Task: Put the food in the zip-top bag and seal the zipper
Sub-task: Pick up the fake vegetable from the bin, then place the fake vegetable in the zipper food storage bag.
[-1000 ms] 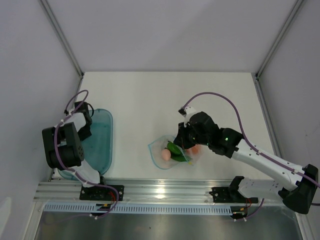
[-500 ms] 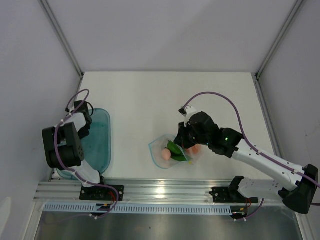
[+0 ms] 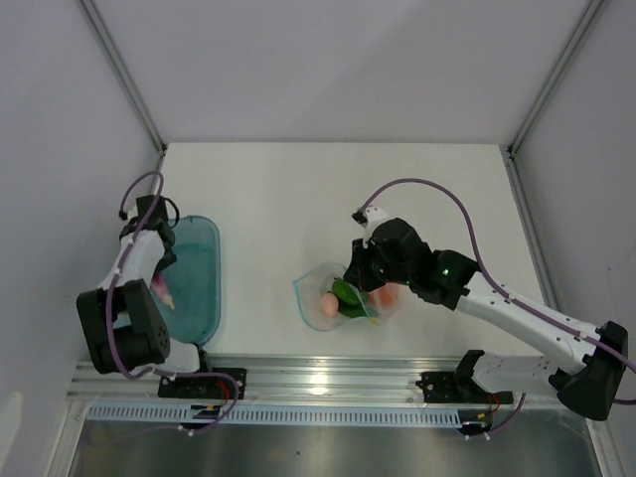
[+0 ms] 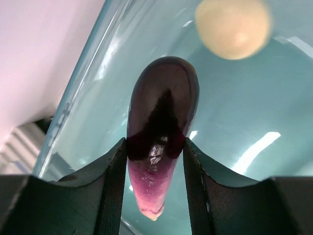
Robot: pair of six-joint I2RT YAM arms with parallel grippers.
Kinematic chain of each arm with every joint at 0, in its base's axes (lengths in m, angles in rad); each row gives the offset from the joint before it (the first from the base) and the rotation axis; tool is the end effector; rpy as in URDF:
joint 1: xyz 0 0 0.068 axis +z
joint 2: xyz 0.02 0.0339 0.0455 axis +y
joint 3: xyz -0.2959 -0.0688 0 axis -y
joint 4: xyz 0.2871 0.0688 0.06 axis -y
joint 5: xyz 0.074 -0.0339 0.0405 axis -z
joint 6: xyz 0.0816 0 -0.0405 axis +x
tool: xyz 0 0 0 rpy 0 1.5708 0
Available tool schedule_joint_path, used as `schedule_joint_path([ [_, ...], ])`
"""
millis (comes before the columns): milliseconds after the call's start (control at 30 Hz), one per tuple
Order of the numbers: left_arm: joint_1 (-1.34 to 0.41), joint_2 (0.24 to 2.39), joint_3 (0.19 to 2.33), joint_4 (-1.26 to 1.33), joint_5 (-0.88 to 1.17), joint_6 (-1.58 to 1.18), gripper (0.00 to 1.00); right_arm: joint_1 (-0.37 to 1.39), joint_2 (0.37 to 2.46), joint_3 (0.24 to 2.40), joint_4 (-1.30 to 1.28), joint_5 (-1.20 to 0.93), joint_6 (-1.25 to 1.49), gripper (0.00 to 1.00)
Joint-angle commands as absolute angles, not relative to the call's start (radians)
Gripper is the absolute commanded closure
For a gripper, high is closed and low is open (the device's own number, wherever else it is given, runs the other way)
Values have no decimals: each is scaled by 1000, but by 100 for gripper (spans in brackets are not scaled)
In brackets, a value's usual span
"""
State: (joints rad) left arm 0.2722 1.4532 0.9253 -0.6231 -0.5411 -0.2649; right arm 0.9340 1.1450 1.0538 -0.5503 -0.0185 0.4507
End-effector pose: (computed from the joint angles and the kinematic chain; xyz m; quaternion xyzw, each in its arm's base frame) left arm 0.2990 0.1271 0.1831 -0.3038 0.8939 0.2621 0.1998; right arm 0.1854 0.2532 0.3235 -0.2179 0.8670 0.2924 0.3396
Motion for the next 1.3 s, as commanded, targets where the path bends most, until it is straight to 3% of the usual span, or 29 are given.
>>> schedule_joint_path([
  [0,259,1313,922,-681,-401,-359,99,934,1154,1111,-546,29,442,100],
  [200,157,1060,966,-715,-247,-452,99,934,1169,1109,-564,66,454,100],
  [367,12,845,956,-605,101,-552,99,934,1175,1130,-575,58,486,100],
  [567,-146,672,803,-156,461,-656,99,936,1197,1163,-594,43,515,100],
  [667,-231,646,740,-16,523,-701,99,936,1181,1161,-589,49,538,100],
  [800,-363,618,687,55,438,-791,100,936,1173,1158,-571,60,567,100],
  [1000,-669,541,526,248,-9,-793,99,936,1178,1144,-517,17,623,100],
  [1267,-790,667,468,497,-92,-749,99,924,1190,1177,-503,-86,730,100],
])
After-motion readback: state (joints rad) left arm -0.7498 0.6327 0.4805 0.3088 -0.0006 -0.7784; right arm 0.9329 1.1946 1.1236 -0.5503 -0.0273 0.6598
